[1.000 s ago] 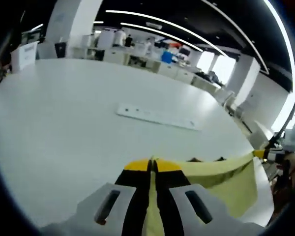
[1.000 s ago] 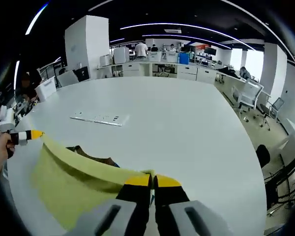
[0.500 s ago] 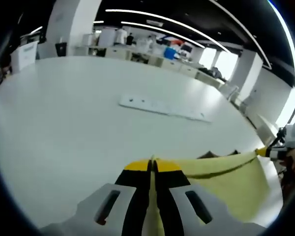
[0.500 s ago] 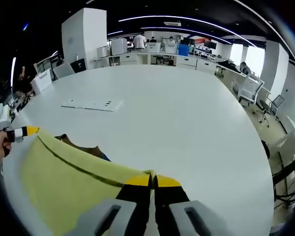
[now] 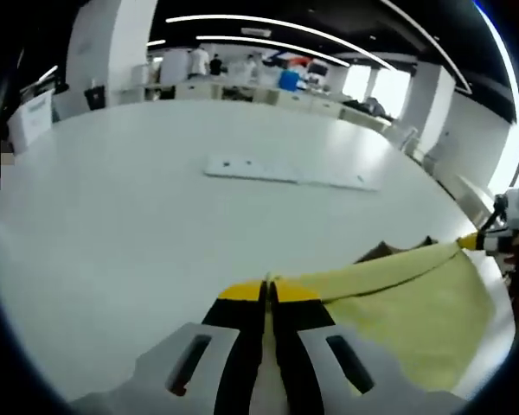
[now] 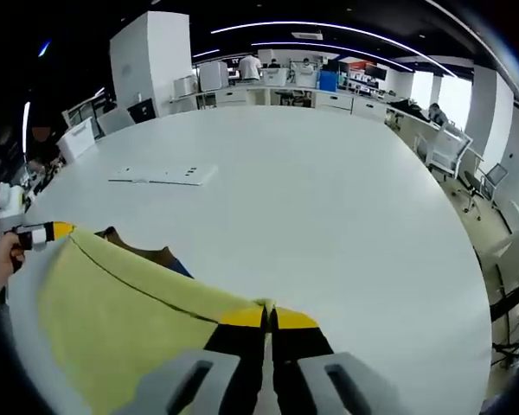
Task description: Fold the garment on the visible template until the final outline fits inside the template.
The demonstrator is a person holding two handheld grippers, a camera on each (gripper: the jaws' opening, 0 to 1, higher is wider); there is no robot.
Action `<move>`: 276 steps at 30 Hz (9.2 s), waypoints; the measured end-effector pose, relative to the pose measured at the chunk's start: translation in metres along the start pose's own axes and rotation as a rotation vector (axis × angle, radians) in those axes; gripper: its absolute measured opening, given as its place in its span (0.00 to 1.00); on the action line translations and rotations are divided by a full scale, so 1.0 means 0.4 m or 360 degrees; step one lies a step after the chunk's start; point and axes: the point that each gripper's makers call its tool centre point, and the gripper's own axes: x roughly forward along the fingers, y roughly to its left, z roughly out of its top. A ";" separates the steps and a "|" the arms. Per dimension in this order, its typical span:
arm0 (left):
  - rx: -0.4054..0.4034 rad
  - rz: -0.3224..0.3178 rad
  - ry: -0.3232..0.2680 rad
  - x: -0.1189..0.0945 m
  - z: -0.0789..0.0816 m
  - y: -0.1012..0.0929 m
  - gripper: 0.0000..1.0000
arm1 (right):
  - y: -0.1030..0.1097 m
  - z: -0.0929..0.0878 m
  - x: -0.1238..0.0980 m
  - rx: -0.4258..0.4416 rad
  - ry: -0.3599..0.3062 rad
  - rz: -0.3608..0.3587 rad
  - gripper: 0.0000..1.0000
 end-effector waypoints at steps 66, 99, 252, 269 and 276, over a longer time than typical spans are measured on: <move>0.0333 -0.0099 -0.0198 0.061 0.055 -0.013 0.27 | -0.012 0.041 0.039 0.0022 -0.0177 0.0044 0.23; 0.0500 -0.0451 -0.0148 -0.173 -0.008 -0.085 0.50 | 0.095 -0.045 -0.197 -0.0098 -0.0085 0.0280 0.48; 0.0479 -0.0604 0.0136 -0.427 -0.338 -0.032 0.00 | 0.179 -0.426 -0.355 -0.0239 0.0134 0.0423 0.00; 0.0258 -0.0490 0.0032 -0.444 -0.287 -0.016 0.33 | 0.182 -0.362 -0.359 -0.0059 -0.0014 0.0314 0.39; 0.0239 -0.0508 -0.0055 -0.484 -0.236 -0.039 0.54 | 0.218 -0.261 -0.413 -0.0024 -0.0208 0.0349 0.69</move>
